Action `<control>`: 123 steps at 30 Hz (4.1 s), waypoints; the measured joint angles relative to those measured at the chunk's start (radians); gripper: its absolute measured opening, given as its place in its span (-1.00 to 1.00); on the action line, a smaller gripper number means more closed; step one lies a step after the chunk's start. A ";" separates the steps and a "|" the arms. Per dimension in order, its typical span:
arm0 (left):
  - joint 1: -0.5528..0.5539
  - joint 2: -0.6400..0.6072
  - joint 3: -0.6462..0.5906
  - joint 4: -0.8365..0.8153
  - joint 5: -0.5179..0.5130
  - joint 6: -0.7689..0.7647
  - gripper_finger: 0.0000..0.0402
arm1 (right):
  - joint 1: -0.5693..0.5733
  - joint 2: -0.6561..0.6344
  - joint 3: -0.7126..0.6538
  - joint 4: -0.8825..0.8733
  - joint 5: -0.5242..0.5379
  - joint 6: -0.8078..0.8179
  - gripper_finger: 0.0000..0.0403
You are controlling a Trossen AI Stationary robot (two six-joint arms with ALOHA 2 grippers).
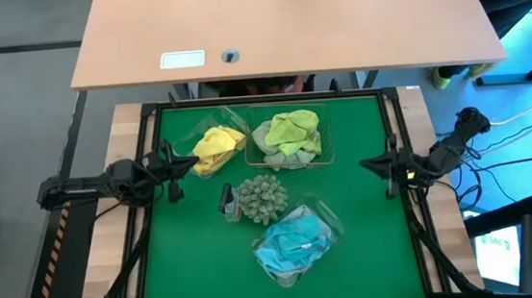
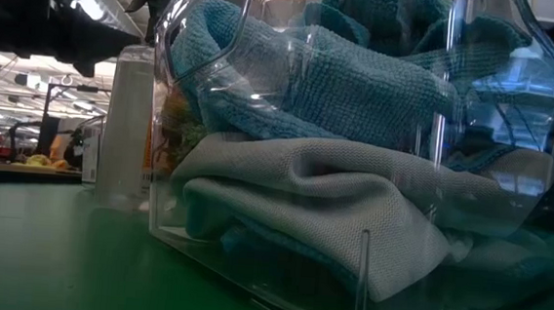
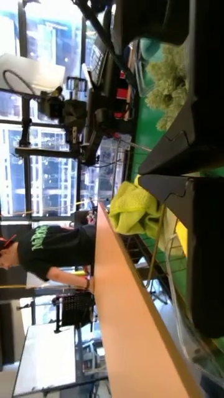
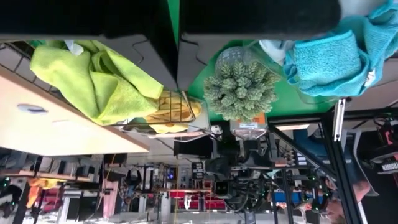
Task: Sort microfiber towel by color & place in baskets
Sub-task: Return to Home Position
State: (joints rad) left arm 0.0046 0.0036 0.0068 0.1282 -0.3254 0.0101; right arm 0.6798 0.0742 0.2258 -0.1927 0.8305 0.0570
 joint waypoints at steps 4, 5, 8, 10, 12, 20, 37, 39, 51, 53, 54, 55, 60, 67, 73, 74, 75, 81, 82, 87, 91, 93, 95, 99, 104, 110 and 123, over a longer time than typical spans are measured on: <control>0.070 0.000 0.000 0.017 0.070 0.007 -1.00 | -0.026 0.000 -0.042 0.081 -0.004 -0.046 -0.96; 0.088 0.000 0.000 0.017 0.092 0.004 -1.00 | -0.043 -0.001 -0.053 0.100 -0.018 -0.055 -0.96; 0.138 0.000 0.000 0.017 0.148 -0.002 -1.00 | -0.109 -0.001 -0.081 0.150 -0.108 -0.066 -0.96; 0.167 0.000 0.000 0.017 0.179 -0.012 -1.00 | -0.167 0.000 -0.092 0.162 -0.168 -0.066 -0.96; 0.193 0.000 0.000 0.017 0.211 -0.027 -1.00 | -0.230 0.000 -0.095 0.166 -0.215 -0.066 -0.96; 0.256 0.000 0.000 0.014 0.251 -0.027 -1.00 | -0.488 0.000 -0.094 0.144 -0.473 -0.088 -0.96; 0.286 0.001 0.000 -0.077 0.294 -0.028 -1.00 | -0.776 0.000 -0.103 0.012 -0.759 -0.005 -0.96; 0.285 0.001 0.000 -0.077 0.294 -0.027 -1.00 | -0.786 0.000 -0.123 0.011 -0.764 -0.004 -0.96; 0.285 0.001 0.000 -0.106 0.294 -0.001 -1.00 | -0.799 0.011 -0.155 0.028 -0.753 0.015 -0.96; 0.285 0.001 0.000 -0.110 0.294 -0.001 -1.00 | -0.799 0.011 -0.155 0.027 -0.753 0.015 -0.96; 0.285 0.001 0.000 -0.110 0.294 -0.001 -1.00 | -0.799 0.011 -0.155 0.027 -0.753 0.014 -0.96; 0.285 0.001 0.000 -0.110 0.294 -0.001 -1.00 | -0.799 0.011 -0.155 0.027 -0.753 0.015 -0.96; 0.285 0.001 0.000 -0.112 0.287 -0.001 -1.00 | -0.798 0.011 -0.155 0.026 -0.753 0.016 -0.96; 0.285 0.001 0.001 -0.112 0.287 0.000 -1.00 | -0.798 0.011 -0.154 0.024 -0.753 0.016 -0.96; 0.285 0.001 0.001 -0.112 0.286 0.000 -1.00 | -0.798 0.011 -0.154 0.024 -0.753 0.016 -0.96; 0.285 0.001 0.001 -0.112 0.286 0.000 -1.00 | -0.798 0.011 -0.154 0.024 -0.753 0.016 -0.96; 0.285 0.001 0.001 -0.112 0.286 0.000 -1.00 | -0.798 0.011 -0.154 0.024 -0.753 0.016 -0.96; 0.283 0.001 0.001 -0.112 0.286 0.000 -1.00 | -0.798 -0.021 -0.154 0.023 -0.753 0.016 -0.96; 0.282 0.001 0.001 -0.113 0.286 0.000 -1.00 | -0.798 -0.031 -0.154 0.023 -0.753 0.016 -0.96; 0.254 0.001 0.001 -0.112 0.286 0.000 -1.00 | -0.798 -0.072 -0.154 0.024 -0.752 0.016 -0.96; 0.226 0.001 0.001 -0.112 0.286 0.000 -1.00 | -0.798 -0.072 -0.154 0.024 -0.752 0.016 -0.96; 0.219 0.001 0.001 -0.113 0.286 0.000 -1.00 | -0.798 -0.072 -0.154 0.024 -0.752 0.016 -0.96; 0.216 0.001 0.001 -0.112 0.286 0.000 -1.00 | -0.798 -0.072 -0.154 0.024 -0.752 0.016 -0.96; 0.216 0.001 0.001 -0.113 0.286 0.000 -1.00 | -0.798 -0.072 -0.154 0.024 -0.752 0.016 -0.96; 0.216 0.001 0.001 -0.112 0.286 0.000 -1.00 | -0.798 -0.072 -0.154 0.024 -0.752 0.016 -0.96; 0.216 0.001 0.001 -0.112 0.286 0.000 -1.00 | -0.798 -0.072 -0.154 0.024 -0.752 0.016 -0.96; 0.216 0.001 0.001 -0.112 0.286 0.000 -1.00 | -0.798 -0.072 -0.154 0.023 -0.752 0.016 -0.96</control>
State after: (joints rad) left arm 0.2211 0.0044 0.0074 0.0158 -0.0399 0.0105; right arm -0.1181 0.0025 0.0715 -0.1696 0.0784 0.0734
